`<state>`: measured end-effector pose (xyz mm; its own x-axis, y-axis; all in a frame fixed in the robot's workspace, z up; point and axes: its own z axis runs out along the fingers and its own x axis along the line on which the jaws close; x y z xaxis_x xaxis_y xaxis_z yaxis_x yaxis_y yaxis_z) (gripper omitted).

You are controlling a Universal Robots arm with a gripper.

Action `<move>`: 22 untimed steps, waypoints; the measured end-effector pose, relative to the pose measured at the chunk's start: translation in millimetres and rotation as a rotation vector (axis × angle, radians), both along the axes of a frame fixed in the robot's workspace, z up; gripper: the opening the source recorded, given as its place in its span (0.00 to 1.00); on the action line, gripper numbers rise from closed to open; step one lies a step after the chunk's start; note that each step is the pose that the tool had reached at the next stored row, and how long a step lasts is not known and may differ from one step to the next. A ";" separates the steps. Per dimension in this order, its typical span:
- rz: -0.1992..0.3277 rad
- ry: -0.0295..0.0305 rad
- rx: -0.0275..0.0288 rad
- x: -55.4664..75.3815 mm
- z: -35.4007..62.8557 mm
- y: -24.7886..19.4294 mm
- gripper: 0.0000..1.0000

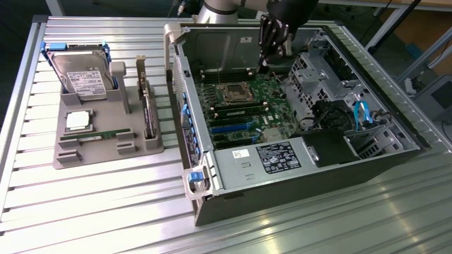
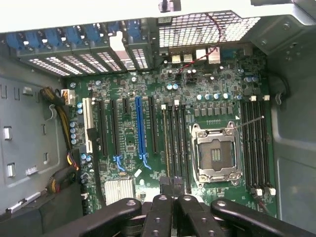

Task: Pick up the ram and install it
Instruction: 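Press down the ram until it locks into place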

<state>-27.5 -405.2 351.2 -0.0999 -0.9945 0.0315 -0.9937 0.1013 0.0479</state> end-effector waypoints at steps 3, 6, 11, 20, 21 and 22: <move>-0.070 0.0000 0.0000 0.0 -0.4 0.0 0.10; -0.126 0.0000 0.0000 0.0 -0.8 0.0 0.10; -0.241 0.0000 0.0000 0.0 -1.5 0.0 0.10; -0.399 0.0000 0.0000 0.0 -2.6 0.0 0.10; -0.412 0.0000 0.0000 0.0 -2.7 0.0 0.10; -0.428 0.0000 0.0000 0.0 -2.8 0.0 0.10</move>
<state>-27.5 -405.2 348.4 -0.5032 -0.8636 0.0315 -0.8623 0.5042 0.0479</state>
